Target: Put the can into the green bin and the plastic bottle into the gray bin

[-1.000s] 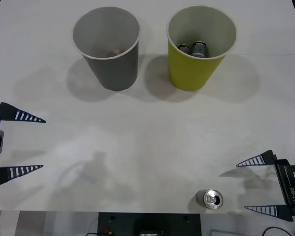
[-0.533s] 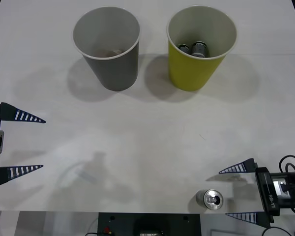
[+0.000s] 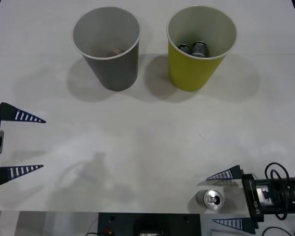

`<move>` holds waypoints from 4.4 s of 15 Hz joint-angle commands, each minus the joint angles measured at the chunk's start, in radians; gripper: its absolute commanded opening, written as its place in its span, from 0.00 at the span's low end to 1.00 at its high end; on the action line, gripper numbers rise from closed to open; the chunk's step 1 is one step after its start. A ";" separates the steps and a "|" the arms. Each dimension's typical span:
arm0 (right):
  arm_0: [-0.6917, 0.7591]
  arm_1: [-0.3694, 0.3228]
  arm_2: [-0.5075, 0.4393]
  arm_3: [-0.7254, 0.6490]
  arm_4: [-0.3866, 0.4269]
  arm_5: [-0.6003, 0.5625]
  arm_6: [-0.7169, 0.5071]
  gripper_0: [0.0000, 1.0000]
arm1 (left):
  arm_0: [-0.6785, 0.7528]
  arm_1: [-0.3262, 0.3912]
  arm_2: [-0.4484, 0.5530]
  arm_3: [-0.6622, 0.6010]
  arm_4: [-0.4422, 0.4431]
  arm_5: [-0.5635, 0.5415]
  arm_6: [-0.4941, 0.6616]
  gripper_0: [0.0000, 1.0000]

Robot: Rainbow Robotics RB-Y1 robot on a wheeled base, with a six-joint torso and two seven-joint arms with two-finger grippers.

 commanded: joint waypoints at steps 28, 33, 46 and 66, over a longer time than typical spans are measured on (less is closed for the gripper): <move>0.080 -0.098 -0.197 -0.309 0.103 0.102 -0.357 0.00 | 0.000 0.000 0.000 0.000 0.000 0.000 0.000 1.00; 0.158 -0.129 -0.314 -0.596 0.252 0.289 -0.753 0.00 | 0.000 0.000 0.000 0.000 0.000 0.000 0.000 1.00; 0.173 -0.216 -0.496 -1.110 0.793 0.418 -1.947 0.00 | 0.000 0.000 0.000 0.000 0.000 0.000 0.000 1.00; -0.983 -0.305 0.018 -0.584 0.842 0.018 -2.281 0.00 | 0.000 0.000 0.000 0.000 0.000 0.000 0.000 1.00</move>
